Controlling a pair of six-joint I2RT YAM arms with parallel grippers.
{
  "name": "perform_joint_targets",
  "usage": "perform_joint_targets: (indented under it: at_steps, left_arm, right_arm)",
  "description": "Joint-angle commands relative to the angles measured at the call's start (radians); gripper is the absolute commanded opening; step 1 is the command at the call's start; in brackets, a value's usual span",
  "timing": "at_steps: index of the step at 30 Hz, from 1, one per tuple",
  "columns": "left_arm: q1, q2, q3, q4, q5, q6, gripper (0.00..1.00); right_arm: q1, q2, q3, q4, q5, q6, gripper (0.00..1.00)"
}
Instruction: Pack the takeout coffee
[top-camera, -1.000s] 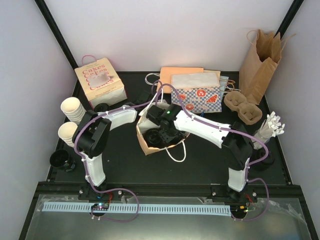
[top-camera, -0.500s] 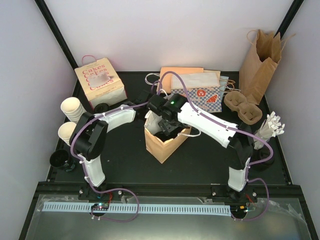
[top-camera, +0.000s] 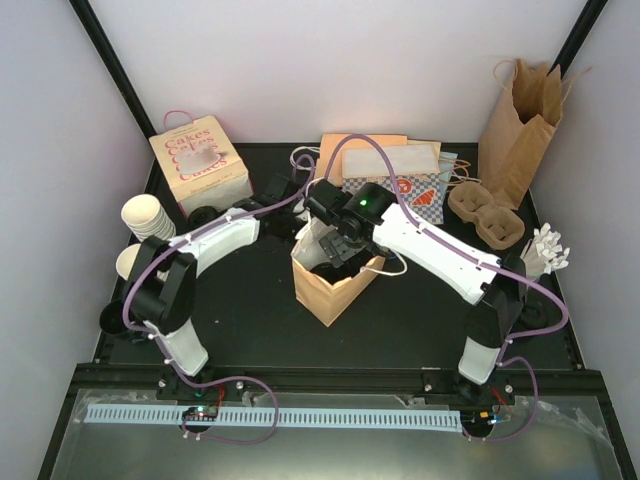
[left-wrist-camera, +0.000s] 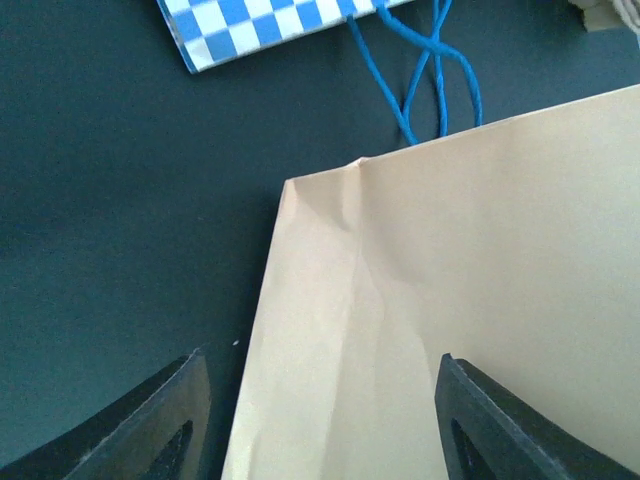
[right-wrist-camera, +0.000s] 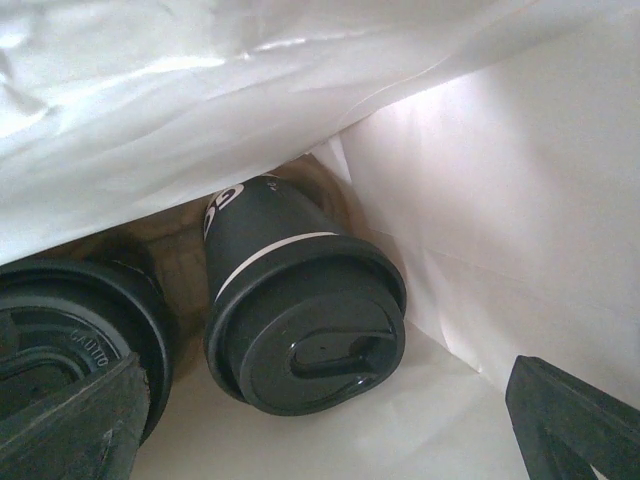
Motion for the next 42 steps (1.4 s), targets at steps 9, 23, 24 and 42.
perform_joint_targets:
  at_steps: [9, 23, 24, 42]
  left_arm:
    - [0.069, -0.31, -0.035, -0.196, -0.221, 0.034, 0.81]
    - [0.138, -0.786, -0.132, -0.222, -0.43, 0.051, 0.99]
    - [0.14, -0.809, -0.143, -0.211, -0.402, 0.069, 0.99]
    - [-0.104, -0.755, 0.007, -0.256, -0.259, 0.093, 0.99]
  right_arm:
    - [-0.003, -0.081, 0.033, 0.028, -0.049, -0.029, 1.0]
    - [-0.003, -0.136, 0.078, 0.072, -0.123, -0.054, 1.0]
    - [-0.003, -0.139, 0.081, 0.076, -0.131, -0.055, 1.0]
    - [-0.003, -0.284, 0.087, 0.127, -0.104, -0.059, 1.0]
